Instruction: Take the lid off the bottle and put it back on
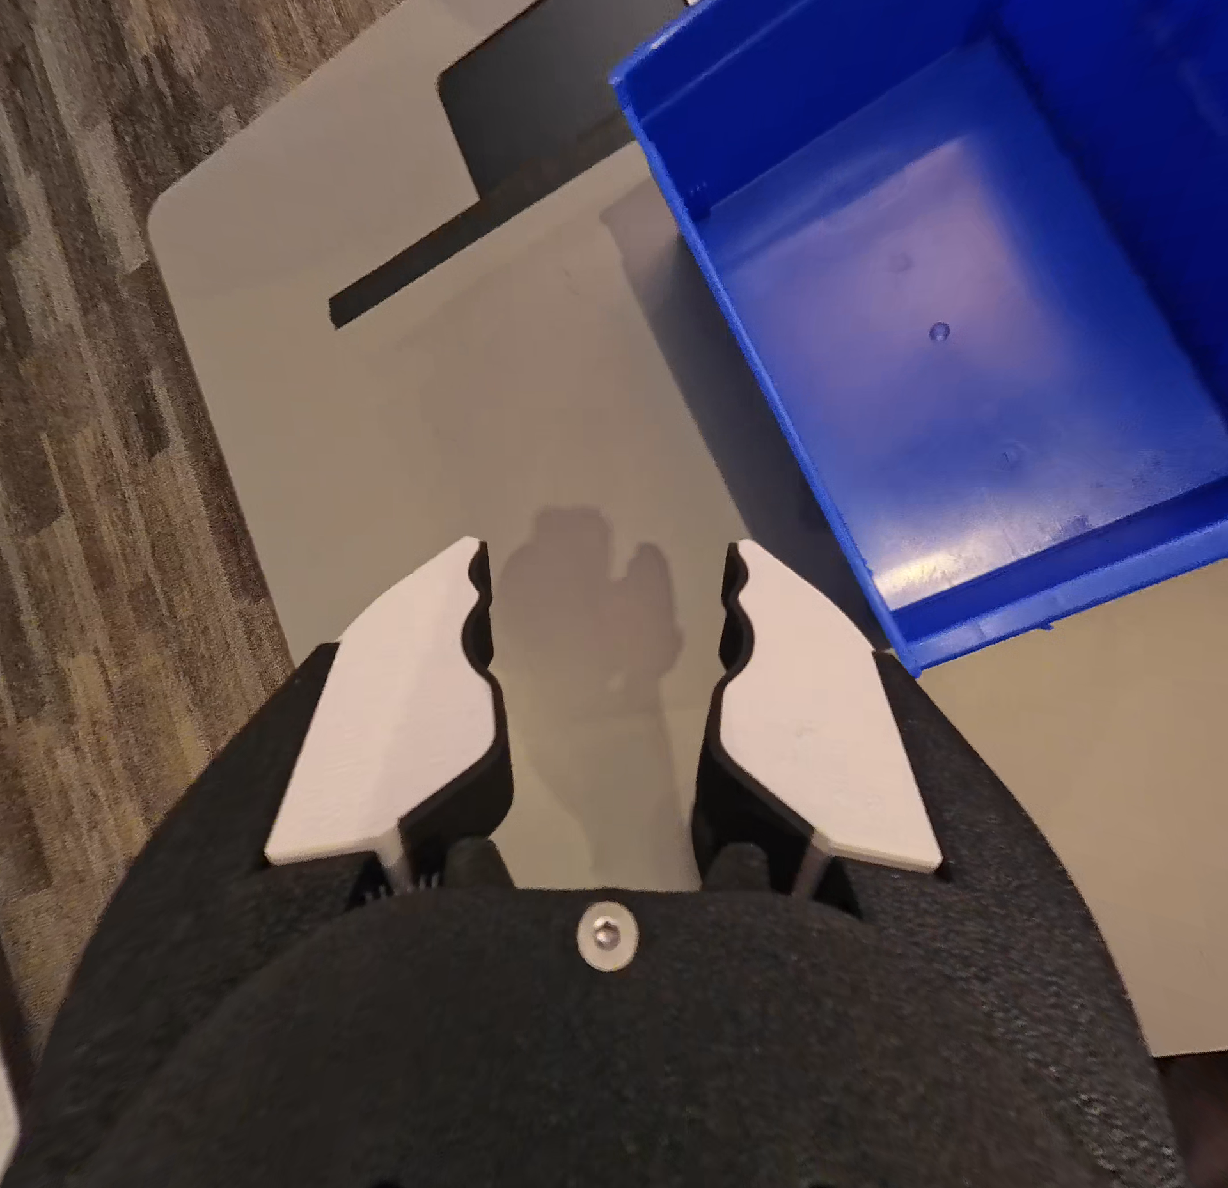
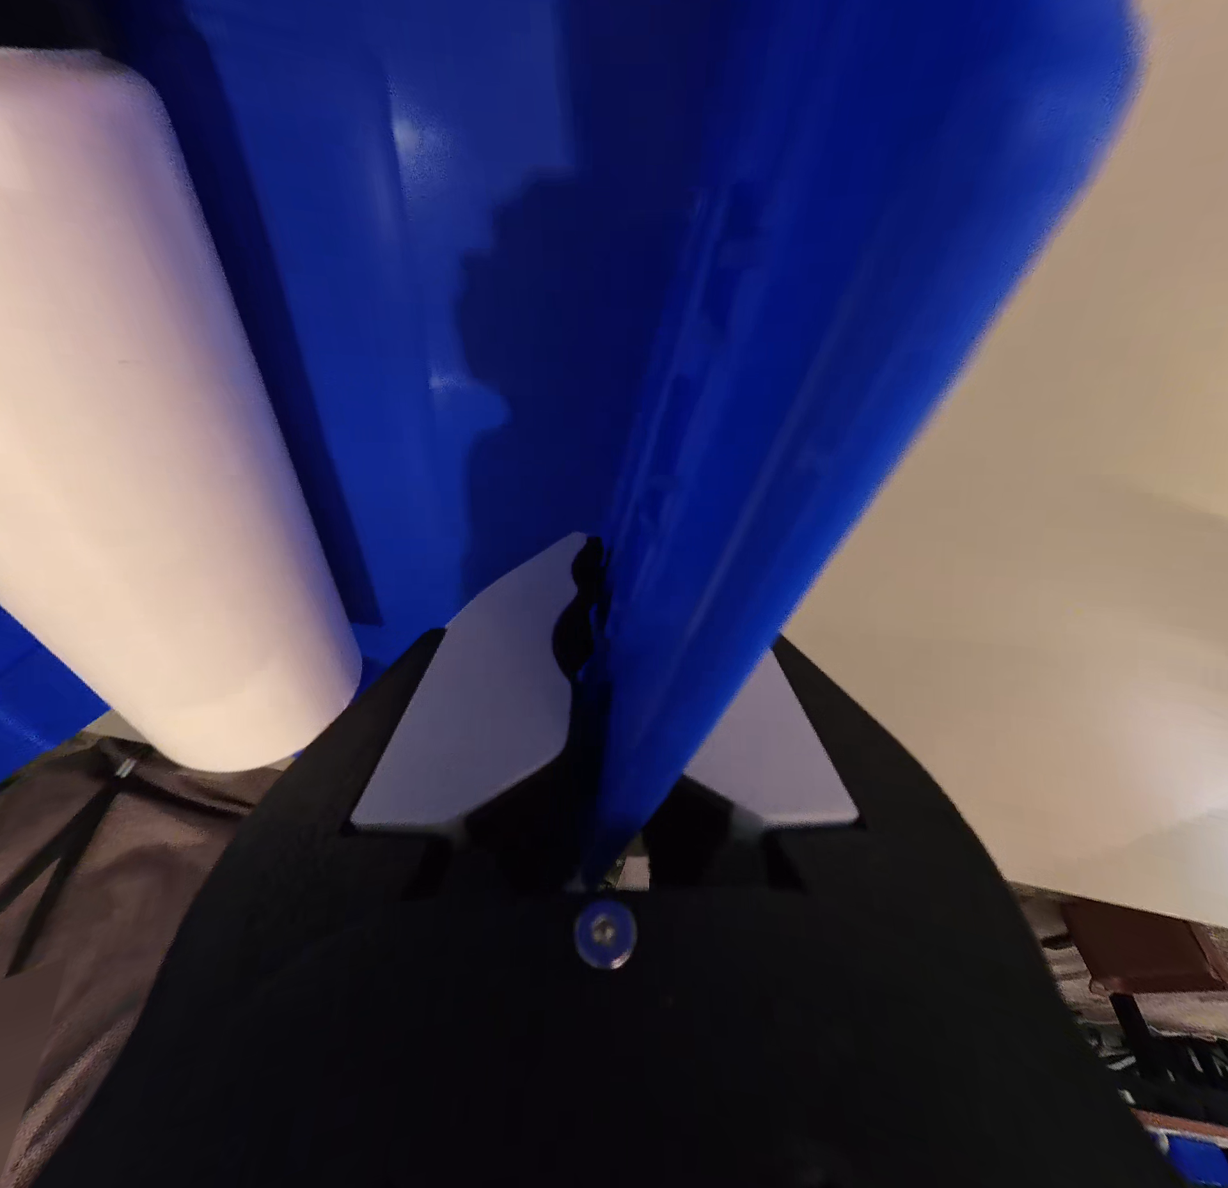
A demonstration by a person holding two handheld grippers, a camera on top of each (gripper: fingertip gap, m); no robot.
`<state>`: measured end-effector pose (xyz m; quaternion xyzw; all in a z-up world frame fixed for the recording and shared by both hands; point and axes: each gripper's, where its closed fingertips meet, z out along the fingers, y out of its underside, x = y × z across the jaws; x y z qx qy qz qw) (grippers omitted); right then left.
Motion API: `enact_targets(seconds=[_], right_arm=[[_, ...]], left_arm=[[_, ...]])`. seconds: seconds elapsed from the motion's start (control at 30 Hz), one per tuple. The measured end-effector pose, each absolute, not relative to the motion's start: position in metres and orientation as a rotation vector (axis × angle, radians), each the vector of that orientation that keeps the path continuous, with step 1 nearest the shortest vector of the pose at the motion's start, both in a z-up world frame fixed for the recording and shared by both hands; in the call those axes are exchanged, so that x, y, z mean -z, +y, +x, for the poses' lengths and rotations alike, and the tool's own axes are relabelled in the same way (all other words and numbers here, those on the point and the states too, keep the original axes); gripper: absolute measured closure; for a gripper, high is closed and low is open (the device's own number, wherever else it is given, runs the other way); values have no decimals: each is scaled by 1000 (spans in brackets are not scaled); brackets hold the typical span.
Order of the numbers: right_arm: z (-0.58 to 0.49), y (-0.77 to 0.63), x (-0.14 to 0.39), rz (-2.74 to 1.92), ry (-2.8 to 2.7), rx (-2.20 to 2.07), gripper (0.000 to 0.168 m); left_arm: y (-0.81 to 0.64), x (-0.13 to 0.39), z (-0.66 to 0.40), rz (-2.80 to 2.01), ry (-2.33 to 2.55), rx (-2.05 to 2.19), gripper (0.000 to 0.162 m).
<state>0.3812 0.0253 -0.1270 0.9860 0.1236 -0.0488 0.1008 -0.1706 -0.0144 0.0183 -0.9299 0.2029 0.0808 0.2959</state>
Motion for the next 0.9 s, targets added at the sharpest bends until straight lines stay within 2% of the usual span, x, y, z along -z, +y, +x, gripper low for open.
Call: enact_targets(seconds=[0.2,0.27,0.43,0.57,0.73,0.9], right_arm=[[385,23,84,2965,360,79,162],[376,25,64,2968,382,59,162],[332,38,10,2980,494,-8,162],[276,47,-19,2971,617,29,162],[179,58,-25,2938,815,137,162],[74,65,-3,2855,993,203,162]], left_arm=[[-16,-32,-201,-2436,424,-232,92],[-15,-41,-218,-2410,316,-288,87],[-11,-64,-237,-2290,185,-362,87],[-12,-65,-247,-2287,143,-371,81],[-14,-76,-254,-2239,115,-390,81],[-21,-83,-245,-2217,139,-364,77]])
